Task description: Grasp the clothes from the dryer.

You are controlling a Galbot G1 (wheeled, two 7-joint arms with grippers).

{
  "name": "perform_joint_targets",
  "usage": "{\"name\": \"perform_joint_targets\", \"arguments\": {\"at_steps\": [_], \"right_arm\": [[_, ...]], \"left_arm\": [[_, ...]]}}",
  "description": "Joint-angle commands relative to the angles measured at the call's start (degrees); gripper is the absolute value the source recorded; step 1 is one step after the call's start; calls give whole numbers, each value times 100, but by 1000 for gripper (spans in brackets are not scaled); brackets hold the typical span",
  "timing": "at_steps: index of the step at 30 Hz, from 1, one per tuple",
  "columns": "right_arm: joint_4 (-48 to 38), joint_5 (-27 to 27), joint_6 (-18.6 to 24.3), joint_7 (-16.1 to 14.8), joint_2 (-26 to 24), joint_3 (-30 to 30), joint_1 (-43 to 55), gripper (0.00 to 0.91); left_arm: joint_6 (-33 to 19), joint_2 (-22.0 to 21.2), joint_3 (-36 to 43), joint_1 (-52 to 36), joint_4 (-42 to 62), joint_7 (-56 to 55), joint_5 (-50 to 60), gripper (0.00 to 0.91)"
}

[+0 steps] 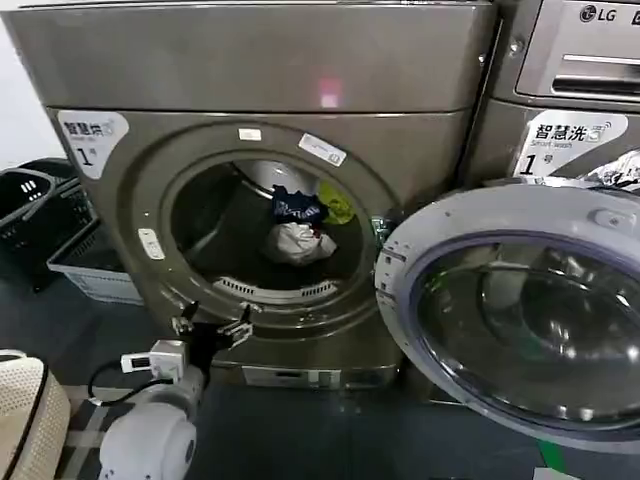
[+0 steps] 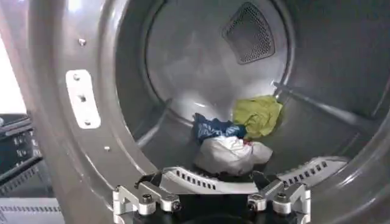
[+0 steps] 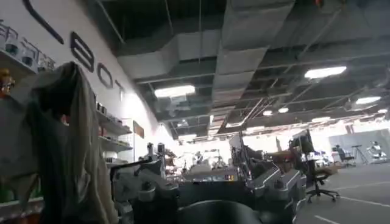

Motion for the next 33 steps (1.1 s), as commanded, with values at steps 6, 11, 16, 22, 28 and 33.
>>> {"name": "perform_joint_targets", "arguments": {"at_steps": [6,11,16,22,28,33], "right_arm": [[30,2,12,0,20,-34,15,907],[86,3,10,6,30,-86,28,907],[45,7,10,4,17,-74,19,907],[35,10,15,8,26,-78,22,907],[46,6,24,-1,61,-102,26,907],[29,2,36,-12,62,-98,29,907]], "left_arm": [[281,1,14,27,-39,9,30,907],[281,14,2,37,-76,3,21,907],[281,29,-4,16,-74,1,78,907],[281,2,39,54,-96,7,198,907],[281,9,40,93,-72,16,168,907],[281,3,40,76,-65,12,188,907]]}}
